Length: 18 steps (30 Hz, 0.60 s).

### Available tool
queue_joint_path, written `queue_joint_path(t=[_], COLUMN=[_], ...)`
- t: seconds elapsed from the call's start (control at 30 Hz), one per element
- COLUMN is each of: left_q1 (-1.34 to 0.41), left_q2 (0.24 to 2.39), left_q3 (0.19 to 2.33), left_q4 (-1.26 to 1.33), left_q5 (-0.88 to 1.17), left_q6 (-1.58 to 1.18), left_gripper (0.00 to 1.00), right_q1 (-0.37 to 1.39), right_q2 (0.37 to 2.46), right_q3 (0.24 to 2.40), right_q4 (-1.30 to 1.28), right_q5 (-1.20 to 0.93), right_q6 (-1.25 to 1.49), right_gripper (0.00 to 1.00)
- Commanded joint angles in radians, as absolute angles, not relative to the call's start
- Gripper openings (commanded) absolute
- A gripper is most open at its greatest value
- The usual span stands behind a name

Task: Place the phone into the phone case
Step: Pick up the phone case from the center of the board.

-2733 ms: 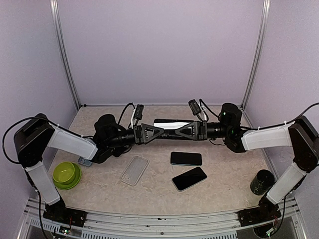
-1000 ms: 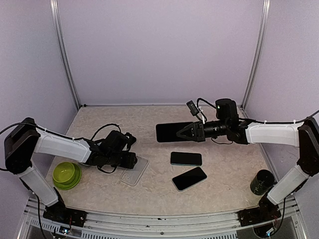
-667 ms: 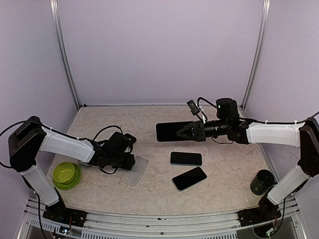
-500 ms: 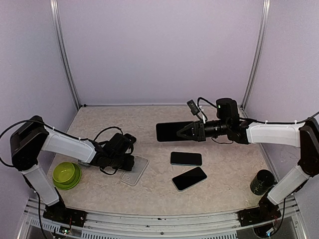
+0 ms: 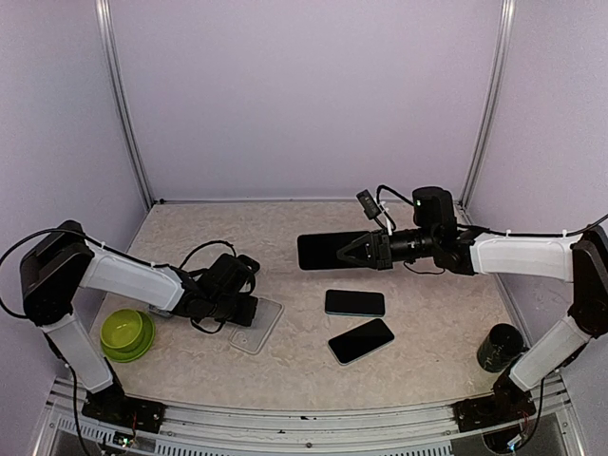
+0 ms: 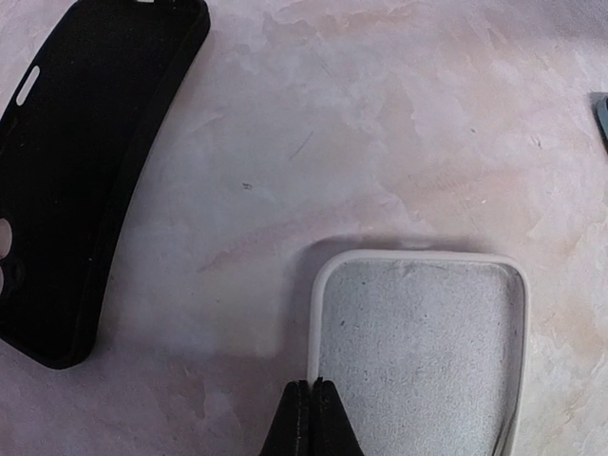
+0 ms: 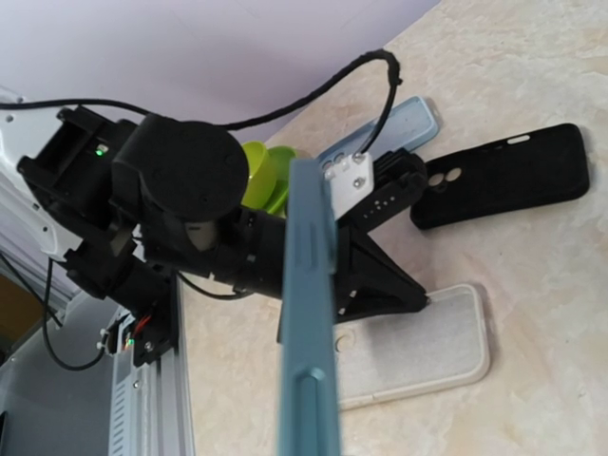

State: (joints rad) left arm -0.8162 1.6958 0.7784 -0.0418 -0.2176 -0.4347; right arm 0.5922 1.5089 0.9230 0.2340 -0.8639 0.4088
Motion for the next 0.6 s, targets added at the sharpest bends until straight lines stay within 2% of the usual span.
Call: queue_joint_path(t=[0.0, 0.57], left_q1=[-0.821, -0.779], left_q2=[1.704, 1.734], left_q3=[0.818, 0.970], left_q4=[-0.017, 0.035], left_q5=[-0.197, -0.066], left_q6=[-0.391, -0.138], left_gripper=[0.00, 0.00], right_q1=[0.584, 0.584], right_q2=[1.470, 1.432], right_q3=[0.947, 0.937], right_q4=[0.252, 0.216], right_q5=[-0.878, -0.855], right_q6=[0.402, 0.389], right_gripper=[0.00, 0.00])
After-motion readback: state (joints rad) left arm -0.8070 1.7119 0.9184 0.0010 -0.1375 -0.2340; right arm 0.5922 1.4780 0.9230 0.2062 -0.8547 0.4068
